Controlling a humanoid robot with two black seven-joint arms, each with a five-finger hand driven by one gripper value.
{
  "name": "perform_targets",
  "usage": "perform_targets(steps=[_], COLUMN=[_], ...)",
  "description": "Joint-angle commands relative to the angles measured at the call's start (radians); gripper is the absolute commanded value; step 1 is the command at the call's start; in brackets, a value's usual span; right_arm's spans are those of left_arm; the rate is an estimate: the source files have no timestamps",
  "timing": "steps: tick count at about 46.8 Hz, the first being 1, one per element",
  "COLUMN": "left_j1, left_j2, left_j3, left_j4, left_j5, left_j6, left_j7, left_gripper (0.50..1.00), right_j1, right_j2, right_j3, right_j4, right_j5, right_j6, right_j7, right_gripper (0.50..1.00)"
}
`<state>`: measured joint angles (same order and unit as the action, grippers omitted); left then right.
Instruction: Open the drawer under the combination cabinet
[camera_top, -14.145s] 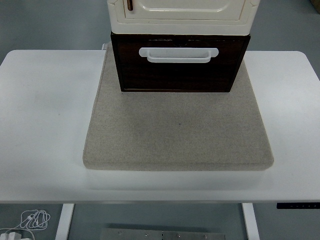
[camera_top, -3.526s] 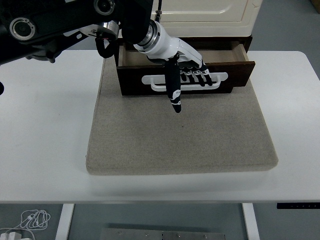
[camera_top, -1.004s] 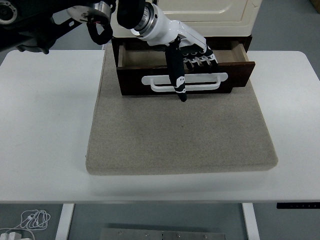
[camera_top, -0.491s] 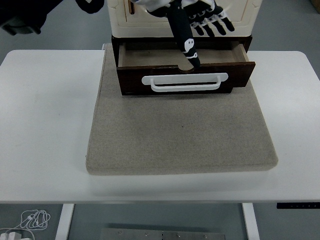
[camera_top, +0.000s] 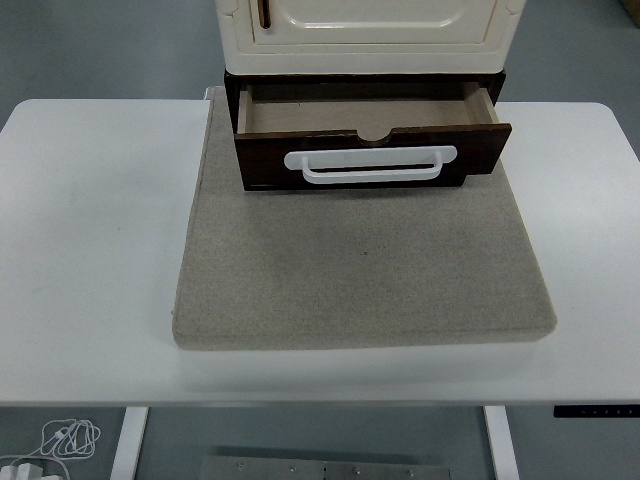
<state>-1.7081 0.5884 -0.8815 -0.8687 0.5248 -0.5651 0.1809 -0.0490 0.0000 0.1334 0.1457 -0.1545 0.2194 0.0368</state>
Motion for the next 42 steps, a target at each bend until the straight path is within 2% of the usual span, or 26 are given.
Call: perform_targets(steps=[1,7,12,21,33,42], left_j1=[0.001,0.011,0.041,0.108,0.28,0.367], left_j2=[0.062,0.111,0.119,0.1,0.024,-0.061], left_j3=[0.001,0.007,0.01,0.018,0.027,0.026], left_j4=[0.045,0.129,0.218,0.378,0.395,0.461], left_j5=[0.0,0.0,-0.003,-0.069,-0.166,-0.299], left_j6=[0.066,0.2,0.272,0.335,0.445,0.453], left_j7=[-0.093,-0.165,-0.178,-0.178,-0.14,-0.109], left_gripper=[1.0,1.0,1.0,1.0,1.0,1.0], right_j1=[0.0,0.0,0.001,0.001,0.0,0.0], right_j2=[0.0,0.0,0.0,0.0,0.0,0.0], right_j3=[0.0,0.0,0.0,0.0,0.0,0.0], right_j4=[0.0,0.0,0.0,0.0,0.0,0.0], right_j5=[0.0,0.0,0.0,0.0,0.0,0.0], right_j6=[0.0,0.0,0.0,0.0,0.0,0.0], right_j7=[0.0,0.0,0.0,0.0,0.0,0.0], right_gripper=[0.926,0.926,0.926,0.926,0.926,0.926])
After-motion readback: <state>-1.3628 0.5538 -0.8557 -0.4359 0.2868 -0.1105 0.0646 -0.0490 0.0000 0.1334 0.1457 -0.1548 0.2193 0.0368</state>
